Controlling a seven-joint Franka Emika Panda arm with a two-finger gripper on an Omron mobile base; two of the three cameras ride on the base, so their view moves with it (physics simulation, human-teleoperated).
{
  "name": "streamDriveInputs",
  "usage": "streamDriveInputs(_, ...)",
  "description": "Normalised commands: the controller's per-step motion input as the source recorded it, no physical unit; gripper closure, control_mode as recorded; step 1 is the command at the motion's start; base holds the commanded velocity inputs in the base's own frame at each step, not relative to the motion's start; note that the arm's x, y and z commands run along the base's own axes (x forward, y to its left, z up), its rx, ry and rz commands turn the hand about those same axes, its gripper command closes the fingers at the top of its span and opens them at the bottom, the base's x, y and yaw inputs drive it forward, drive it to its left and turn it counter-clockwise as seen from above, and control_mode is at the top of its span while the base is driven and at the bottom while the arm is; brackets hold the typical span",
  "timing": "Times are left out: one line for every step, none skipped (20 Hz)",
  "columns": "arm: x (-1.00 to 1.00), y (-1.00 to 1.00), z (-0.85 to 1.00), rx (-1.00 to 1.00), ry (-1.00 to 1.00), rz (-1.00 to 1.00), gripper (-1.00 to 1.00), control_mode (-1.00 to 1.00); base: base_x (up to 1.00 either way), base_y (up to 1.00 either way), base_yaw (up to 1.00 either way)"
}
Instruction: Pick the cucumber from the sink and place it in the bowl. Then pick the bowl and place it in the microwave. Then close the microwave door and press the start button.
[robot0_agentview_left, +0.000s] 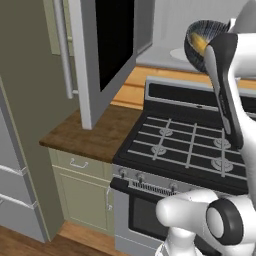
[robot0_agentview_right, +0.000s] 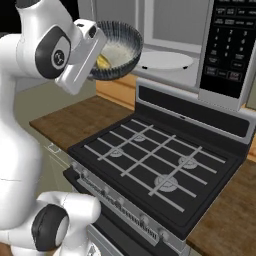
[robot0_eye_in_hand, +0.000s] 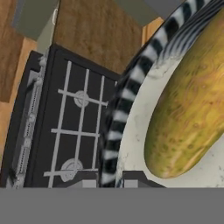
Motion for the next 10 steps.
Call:
streamDriveInputs(0.94, -0.19, 0.0, 0.0, 0.0, 0.0, 1.0, -1.0, 0.0, 0.0, 0.0)
streamDriveInputs(1.0, -0.29, 0.0, 0.0, 0.01, 0.0, 1.0, -1.0, 0.0, 0.0, 0.0)
streamDriveInputs(0.84, -0.45, 0.0, 0.0, 0.0, 0.0, 1.0, -1.0, 0.0, 0.0, 0.0)
streamDriveInputs(0.73, -0.61, 0.0, 0.0, 0.0, 0.0, 1.0, -1.0, 0.0, 0.0, 0.0)
streamDriveInputs(0.6, -0.54, 0.0, 0.0, 0.0, 0.0, 1.0, -1.0, 0.0, 0.0, 0.0)
streamDriveInputs(0.61, -0.43, 0.0, 0.0, 0.02, 0.0, 1.0, -1.0, 0.0, 0.0, 0.0)
streamDriveInputs(0.61, -0.41, 0.01, 0.0, 0.0, 0.0, 1.0, -1.0, 0.0, 0.0, 0.0)
streamDriveInputs(0.54, -0.45, 0.04, 0.0, 0.0, 0.0, 1.0, -1.0, 0.0, 0.0, 0.0)
streamDriveInputs(0.54, -0.45, 0.0, 0.0, 0.0, 0.0, 1.0, -1.0, 0.0, 0.0, 0.0)
streamDriveInputs(0.44, -0.46, 0.01, 0.0, 0.0, 0.0, 1.0, -1.0, 0.0, 0.0, 0.0)
